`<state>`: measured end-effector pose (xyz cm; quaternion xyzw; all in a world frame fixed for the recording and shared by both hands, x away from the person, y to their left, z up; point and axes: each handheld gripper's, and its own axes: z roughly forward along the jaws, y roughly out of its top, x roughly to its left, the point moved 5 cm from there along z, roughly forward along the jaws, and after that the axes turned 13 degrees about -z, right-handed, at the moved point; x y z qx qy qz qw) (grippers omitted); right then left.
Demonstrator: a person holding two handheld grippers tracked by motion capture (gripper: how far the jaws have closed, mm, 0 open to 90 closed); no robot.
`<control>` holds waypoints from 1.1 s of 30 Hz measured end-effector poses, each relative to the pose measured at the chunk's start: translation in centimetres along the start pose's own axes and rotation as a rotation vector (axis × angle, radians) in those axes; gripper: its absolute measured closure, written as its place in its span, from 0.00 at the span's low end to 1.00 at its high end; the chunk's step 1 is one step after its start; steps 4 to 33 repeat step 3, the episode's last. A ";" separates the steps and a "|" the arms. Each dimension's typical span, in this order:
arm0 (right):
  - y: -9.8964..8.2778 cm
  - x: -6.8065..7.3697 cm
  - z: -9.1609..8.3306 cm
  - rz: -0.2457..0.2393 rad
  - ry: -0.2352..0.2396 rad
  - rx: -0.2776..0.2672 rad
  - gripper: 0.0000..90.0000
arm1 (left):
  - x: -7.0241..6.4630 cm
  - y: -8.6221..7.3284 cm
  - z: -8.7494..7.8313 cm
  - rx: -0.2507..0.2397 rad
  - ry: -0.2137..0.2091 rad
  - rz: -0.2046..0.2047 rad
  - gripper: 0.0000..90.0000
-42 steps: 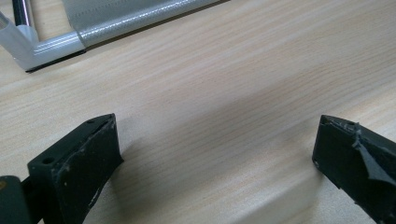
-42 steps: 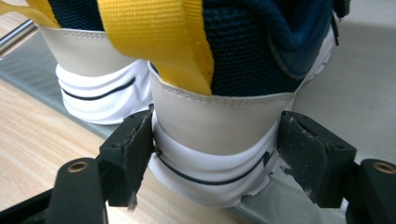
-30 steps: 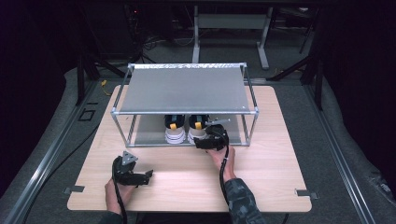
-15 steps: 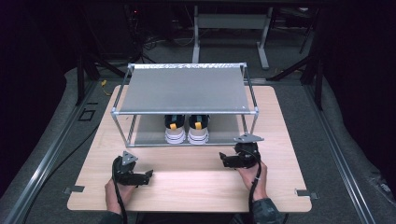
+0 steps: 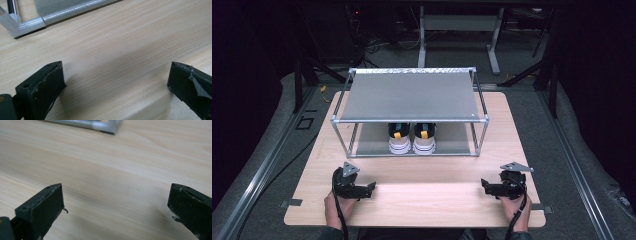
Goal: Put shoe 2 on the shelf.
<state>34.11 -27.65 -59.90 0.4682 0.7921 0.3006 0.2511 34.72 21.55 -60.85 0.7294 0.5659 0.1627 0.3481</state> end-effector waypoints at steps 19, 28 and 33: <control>-0.8 -0.8 0.0 0.008 -0.027 0.008 0.00 | 0.0 0.0 0.0 0.000 0.000 0.000 0.01; -0.8 -0.8 0.0 0.008 -0.027 0.008 0.00 | 0.0 0.0 0.0 0.000 0.000 0.000 0.01; -0.8 -0.8 0.0 0.008 -0.027 0.008 0.00 | 0.0 0.0 0.0 0.000 0.000 0.000 0.01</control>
